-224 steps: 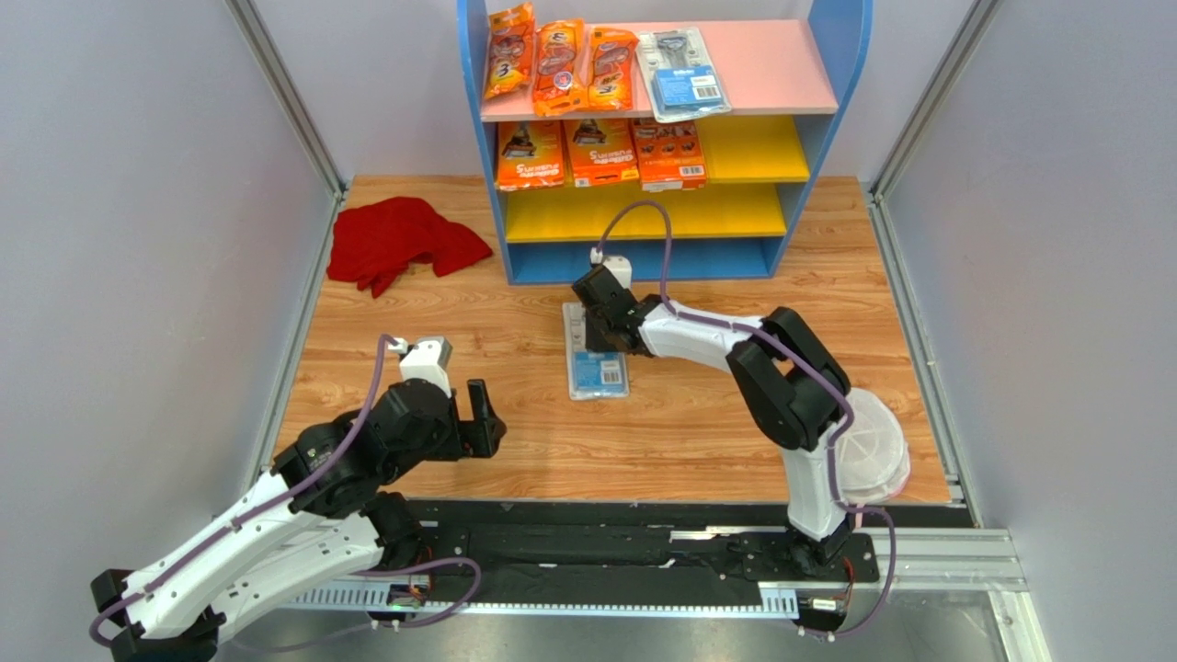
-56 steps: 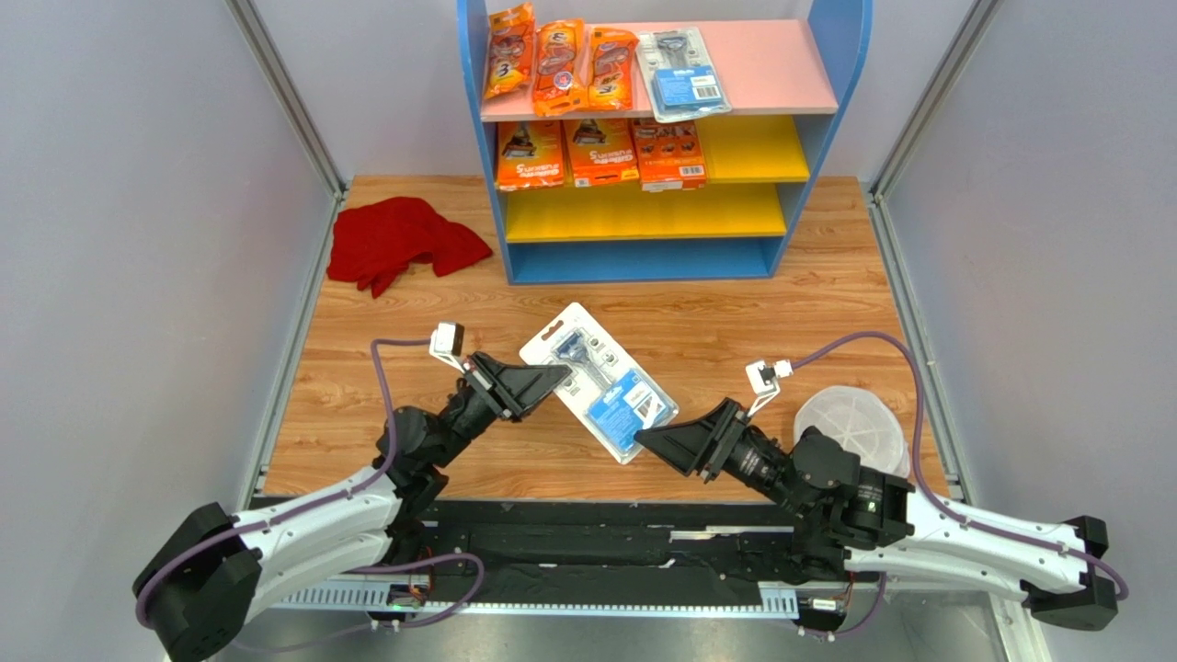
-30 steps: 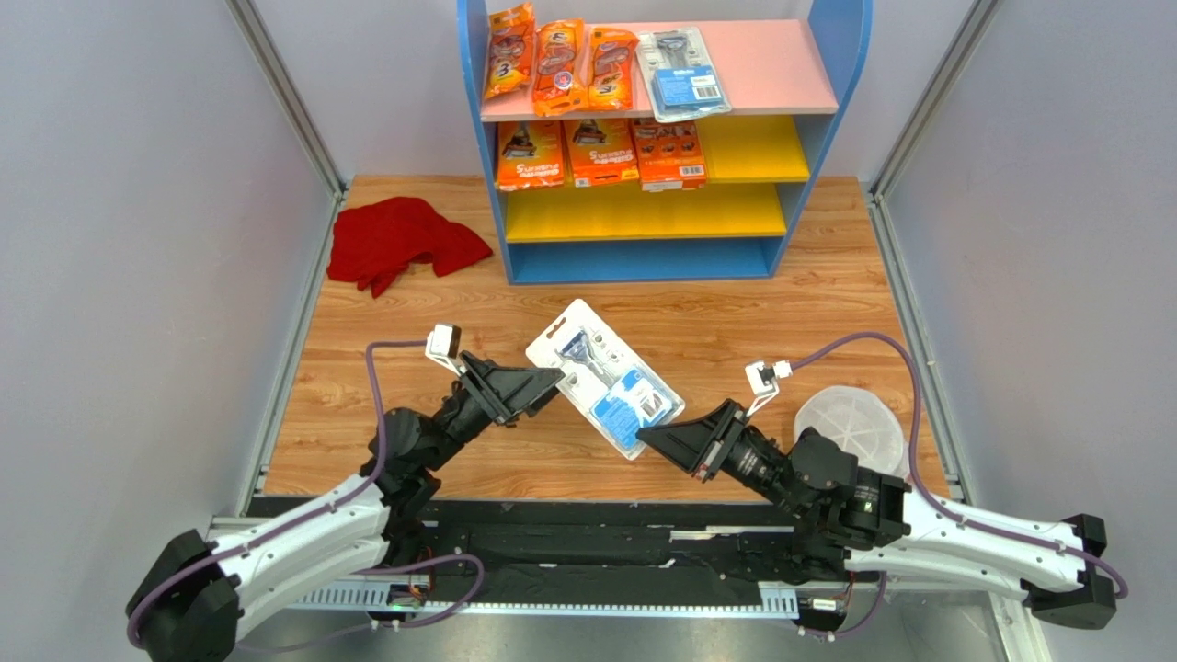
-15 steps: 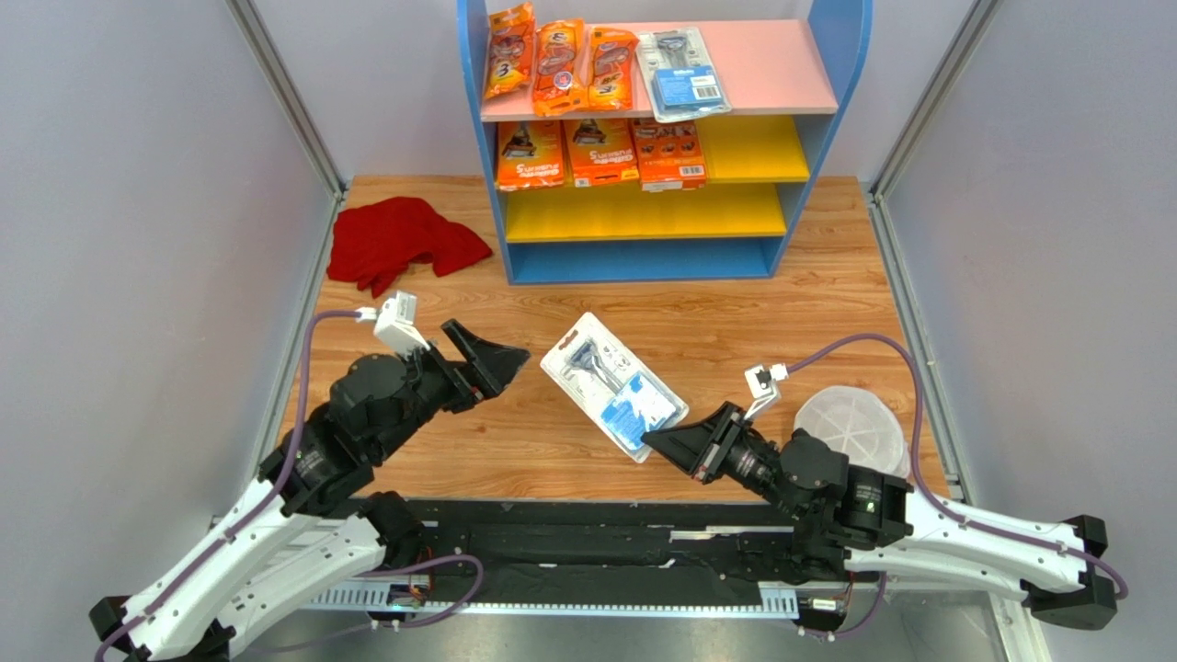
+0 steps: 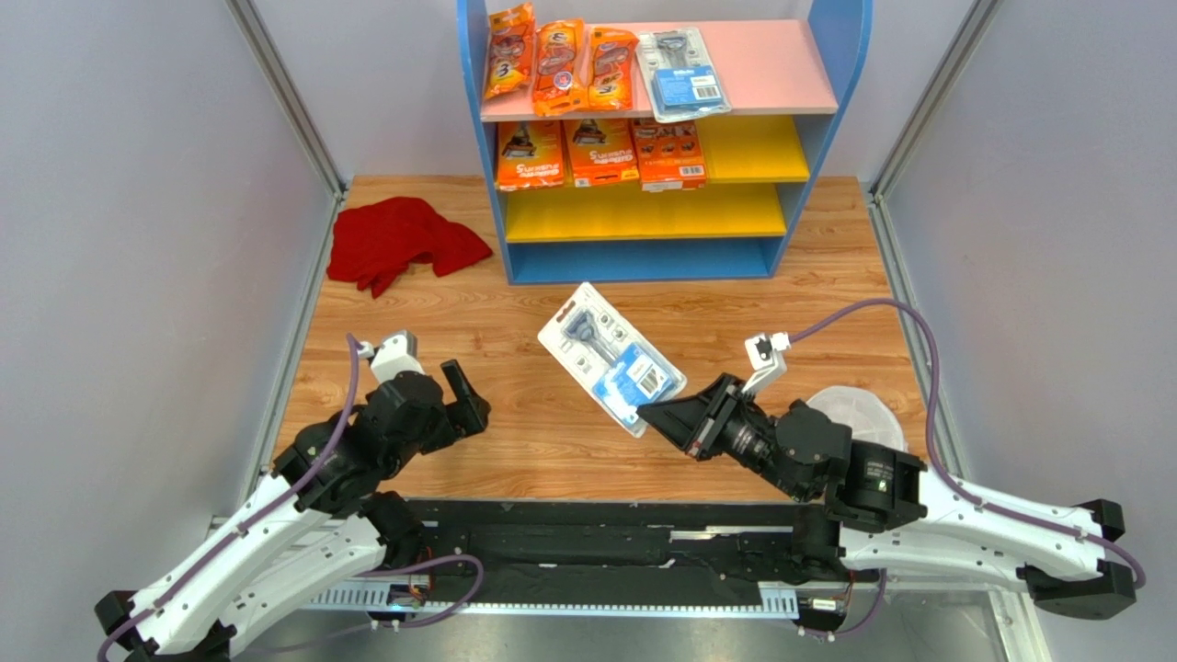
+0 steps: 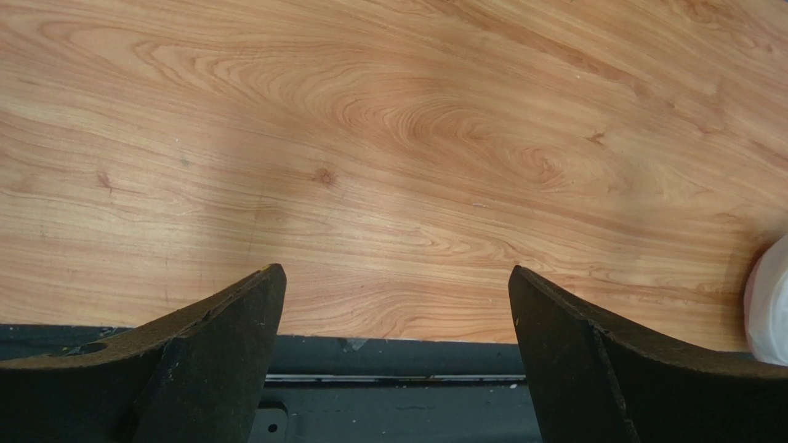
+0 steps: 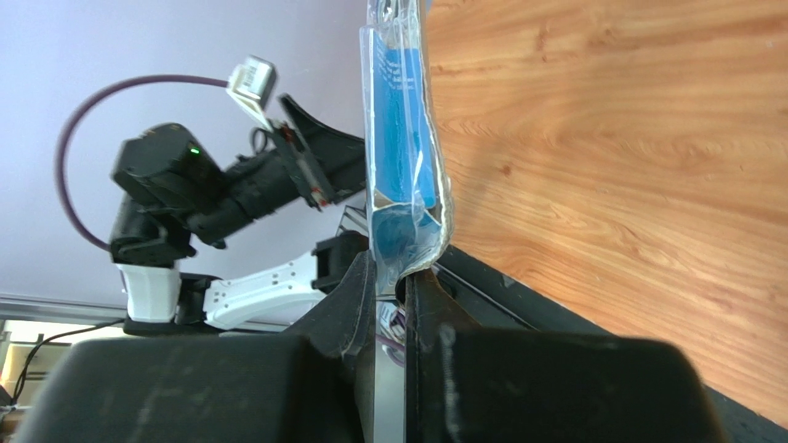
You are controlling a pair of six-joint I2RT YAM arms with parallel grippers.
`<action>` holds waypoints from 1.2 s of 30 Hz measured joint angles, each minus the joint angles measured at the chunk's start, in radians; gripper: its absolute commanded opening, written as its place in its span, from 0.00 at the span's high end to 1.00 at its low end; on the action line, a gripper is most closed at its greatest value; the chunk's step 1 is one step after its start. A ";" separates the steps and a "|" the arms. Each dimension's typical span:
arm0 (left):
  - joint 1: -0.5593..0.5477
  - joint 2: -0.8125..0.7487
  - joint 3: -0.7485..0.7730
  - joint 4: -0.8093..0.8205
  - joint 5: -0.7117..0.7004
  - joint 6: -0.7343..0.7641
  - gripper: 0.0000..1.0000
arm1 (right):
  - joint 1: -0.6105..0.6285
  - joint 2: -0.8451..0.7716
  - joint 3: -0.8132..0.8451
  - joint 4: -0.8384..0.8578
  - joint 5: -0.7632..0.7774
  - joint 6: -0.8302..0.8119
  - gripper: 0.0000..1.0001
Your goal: Place and organize the shaving razors onto the shelf
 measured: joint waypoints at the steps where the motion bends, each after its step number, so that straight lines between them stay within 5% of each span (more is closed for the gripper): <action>1: 0.000 0.000 -0.005 0.000 0.001 0.000 0.01 | 0.000 0.027 0.039 -0.002 0.002 -0.014 1.00; 9: 0.000 0.000 -0.010 0.002 0.012 0.005 0.01 | -0.100 0.285 0.364 -0.010 -0.057 -0.113 1.00; 21: 0.000 -0.027 -0.014 0.002 0.027 0.009 0.01 | -0.532 0.574 0.830 -0.021 -0.435 -0.189 1.00; 36: 0.000 -0.030 -0.029 0.014 0.042 0.012 0.01 | -1.033 0.748 1.059 0.020 -0.699 -0.066 1.00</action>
